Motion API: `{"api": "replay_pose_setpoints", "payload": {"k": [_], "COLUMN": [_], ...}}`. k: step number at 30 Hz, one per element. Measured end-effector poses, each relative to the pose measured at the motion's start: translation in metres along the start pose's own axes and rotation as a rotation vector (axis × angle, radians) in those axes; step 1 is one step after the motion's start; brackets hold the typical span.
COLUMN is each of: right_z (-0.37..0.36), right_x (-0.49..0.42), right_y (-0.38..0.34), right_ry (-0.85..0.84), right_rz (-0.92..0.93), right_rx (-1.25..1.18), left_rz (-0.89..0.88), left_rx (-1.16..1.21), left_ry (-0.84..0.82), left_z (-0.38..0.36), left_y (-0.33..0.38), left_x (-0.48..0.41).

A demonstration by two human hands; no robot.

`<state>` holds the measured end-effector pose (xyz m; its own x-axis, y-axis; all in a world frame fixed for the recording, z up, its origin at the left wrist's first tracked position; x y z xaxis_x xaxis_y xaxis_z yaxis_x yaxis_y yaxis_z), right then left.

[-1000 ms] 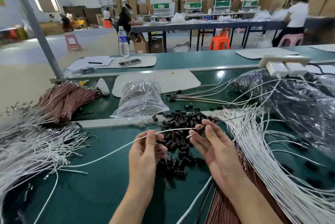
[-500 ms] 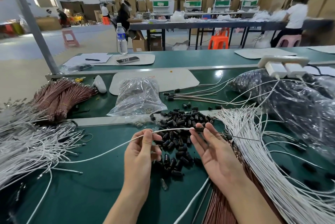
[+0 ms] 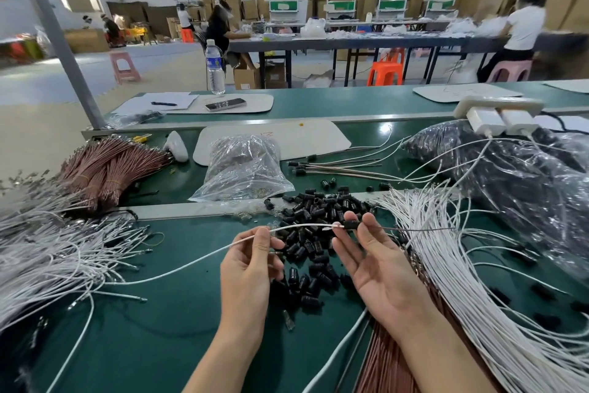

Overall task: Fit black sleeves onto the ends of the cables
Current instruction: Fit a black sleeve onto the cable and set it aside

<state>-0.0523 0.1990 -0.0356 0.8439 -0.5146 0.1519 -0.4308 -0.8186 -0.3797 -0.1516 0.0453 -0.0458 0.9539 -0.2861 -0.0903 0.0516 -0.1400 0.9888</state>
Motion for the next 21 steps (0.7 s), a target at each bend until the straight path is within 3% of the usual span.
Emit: {"api": "replay_pose_setpoints", "payload": {"k": [14,21], "right_z": [-0.0055,-0.0032], "right_x": [0.0038,0.0018], "right_y": [0.0027,0.0065], "right_ry": [0.001,0.01], "right_rz": [0.063,0.147], "right_rx": [0.114,0.161], "left_rz": [0.044,0.074], "left_rx": [-0.012,0.089], "left_ry": [-0.027,-0.059], "left_z": [0.0,0.0002], "left_y": [-0.0008,0.0058], "left_x": [-0.0011,-0.0004]}}
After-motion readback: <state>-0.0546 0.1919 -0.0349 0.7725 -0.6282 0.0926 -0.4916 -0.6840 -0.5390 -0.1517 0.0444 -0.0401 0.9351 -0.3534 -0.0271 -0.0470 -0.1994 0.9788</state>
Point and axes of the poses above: each hand's wrist, its own x-axis away from the middle knuckle, its own z-axis out of the back of the hand, y = z × x, the point moved 2 cm from there along -x, towards the middle knuckle, and after that the axes turned 11 degrees about -x, right-handed, at the moved point
